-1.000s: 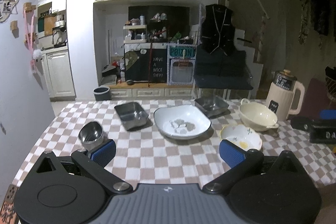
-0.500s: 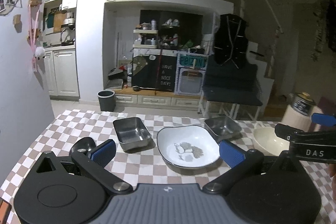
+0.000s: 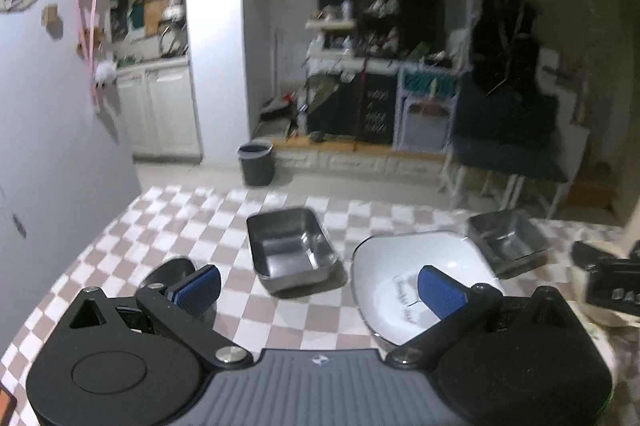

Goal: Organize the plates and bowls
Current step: 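Close the left tool on the white square plate's rim while the right tool closes too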

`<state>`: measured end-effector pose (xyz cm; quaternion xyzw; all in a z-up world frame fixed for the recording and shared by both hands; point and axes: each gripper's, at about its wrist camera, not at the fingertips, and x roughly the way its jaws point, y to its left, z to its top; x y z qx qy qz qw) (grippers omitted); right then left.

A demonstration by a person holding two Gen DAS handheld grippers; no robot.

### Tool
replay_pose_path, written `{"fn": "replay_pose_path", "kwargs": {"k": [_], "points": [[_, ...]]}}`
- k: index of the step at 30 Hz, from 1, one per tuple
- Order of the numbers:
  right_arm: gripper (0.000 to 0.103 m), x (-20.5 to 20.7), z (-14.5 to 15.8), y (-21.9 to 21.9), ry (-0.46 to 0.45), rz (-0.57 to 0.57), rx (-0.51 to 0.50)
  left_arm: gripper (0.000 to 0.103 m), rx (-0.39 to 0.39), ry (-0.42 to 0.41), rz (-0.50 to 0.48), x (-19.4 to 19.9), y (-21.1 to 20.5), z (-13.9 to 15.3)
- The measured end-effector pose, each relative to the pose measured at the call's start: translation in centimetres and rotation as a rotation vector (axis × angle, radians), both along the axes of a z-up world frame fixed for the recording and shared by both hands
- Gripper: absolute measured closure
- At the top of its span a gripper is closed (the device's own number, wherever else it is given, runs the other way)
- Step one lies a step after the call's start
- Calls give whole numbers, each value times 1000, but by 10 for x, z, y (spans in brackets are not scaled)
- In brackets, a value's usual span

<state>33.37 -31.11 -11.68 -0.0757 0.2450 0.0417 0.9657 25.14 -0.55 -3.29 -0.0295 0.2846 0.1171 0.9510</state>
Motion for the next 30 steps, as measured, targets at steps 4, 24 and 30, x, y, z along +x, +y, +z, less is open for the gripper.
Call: {"fn": "replay_pose_path", "kwargs": {"k": [4, 24, 30], "points": [[0, 20, -12, -4, 43, 0, 79, 0, -42, 46, 50, 30, 12, -18], [28, 112, -76, 1, 352, 31, 347, 0, -484, 232, 93, 110, 49, -103], [74, 122, -89, 7, 390, 67, 374, 7, -542, 240, 81, 114, 51, -109]]}}
